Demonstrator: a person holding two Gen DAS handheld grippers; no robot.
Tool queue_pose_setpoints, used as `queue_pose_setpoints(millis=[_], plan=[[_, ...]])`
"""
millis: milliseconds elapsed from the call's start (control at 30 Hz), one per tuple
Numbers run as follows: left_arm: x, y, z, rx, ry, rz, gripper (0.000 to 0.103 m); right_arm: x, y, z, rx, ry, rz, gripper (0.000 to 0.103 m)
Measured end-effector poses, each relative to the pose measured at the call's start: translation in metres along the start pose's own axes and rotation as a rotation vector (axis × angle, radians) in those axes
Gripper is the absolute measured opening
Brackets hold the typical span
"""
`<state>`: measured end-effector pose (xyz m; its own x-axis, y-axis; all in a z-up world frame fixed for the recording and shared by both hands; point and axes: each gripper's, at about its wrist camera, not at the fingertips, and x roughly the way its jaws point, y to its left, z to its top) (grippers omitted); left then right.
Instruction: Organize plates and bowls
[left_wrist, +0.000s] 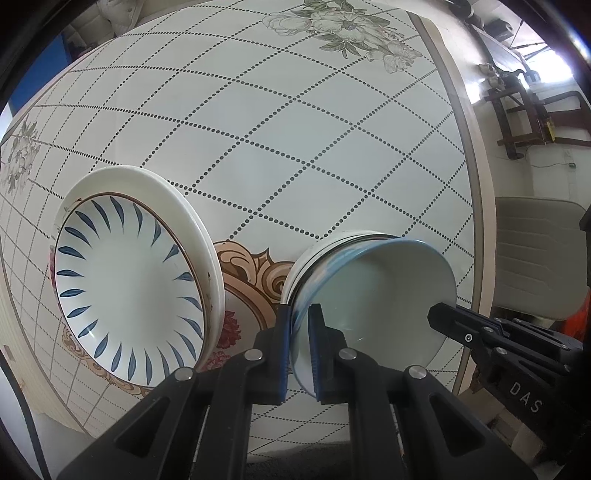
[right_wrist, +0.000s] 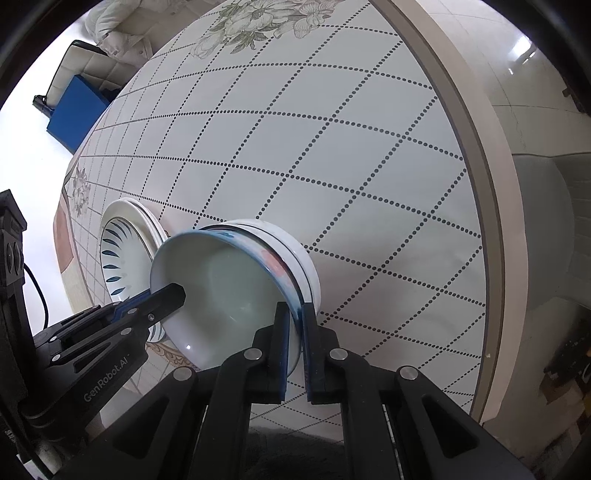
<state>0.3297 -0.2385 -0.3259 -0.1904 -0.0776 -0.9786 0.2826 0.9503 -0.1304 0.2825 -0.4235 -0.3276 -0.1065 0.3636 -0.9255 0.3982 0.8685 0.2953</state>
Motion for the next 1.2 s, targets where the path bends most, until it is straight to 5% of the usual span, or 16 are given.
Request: queue_pose_setpoints(millis=[367, 700, 800, 900, 933, 1000, 1033, 1067, 1200], plan=[[-0.005, 0.001, -0.005, -0.024, -0.014, 0.002, 0.008, 0.001, 0.003, 0.0, -0.014, 0.004, -0.013, 0.008], [-0.052, 0.004, -0.033, -0.004, -0.163, 0.086, 0.009, -0.026, 0.023, -0.026, -0.123, -0.095, -0.106, 0.008], [-0.068, 0.008, -0.043, -0.004, -0.201, 0.089, 0.009, -0.043, 0.031, -0.039, -0.155, -0.151, -0.142, 0.024], [-0.087, 0.009, -0.054, -0.002, -0.251, 0.09, 0.019, -0.063, 0.035, -0.053, -0.167, -0.204, -0.13, 0.086], [-0.093, 0.009, -0.059, -0.004, -0.274, 0.089, 0.026, -0.07, 0.037, -0.059, -0.175, -0.222, -0.123, 0.093], [-0.108, 0.01, -0.069, -0.011, -0.332, 0.092, 0.052, -0.084, 0.04, -0.07, -0.189, -0.26, -0.14, 0.093], [-0.115, 0.011, -0.073, -0.01, -0.358, 0.096, 0.081, -0.09, 0.042, -0.075, -0.192, -0.279, -0.151, 0.093], [-0.122, 0.01, -0.078, -0.013, -0.385, 0.102, 0.092, -0.096, 0.045, -0.081, -0.192, -0.299, -0.159, 0.093], [-0.145, 0.014, -0.095, -0.023, -0.458, 0.124, 0.092, -0.124, 0.053, -0.109, -0.198, -0.38, -0.196, 0.094]])
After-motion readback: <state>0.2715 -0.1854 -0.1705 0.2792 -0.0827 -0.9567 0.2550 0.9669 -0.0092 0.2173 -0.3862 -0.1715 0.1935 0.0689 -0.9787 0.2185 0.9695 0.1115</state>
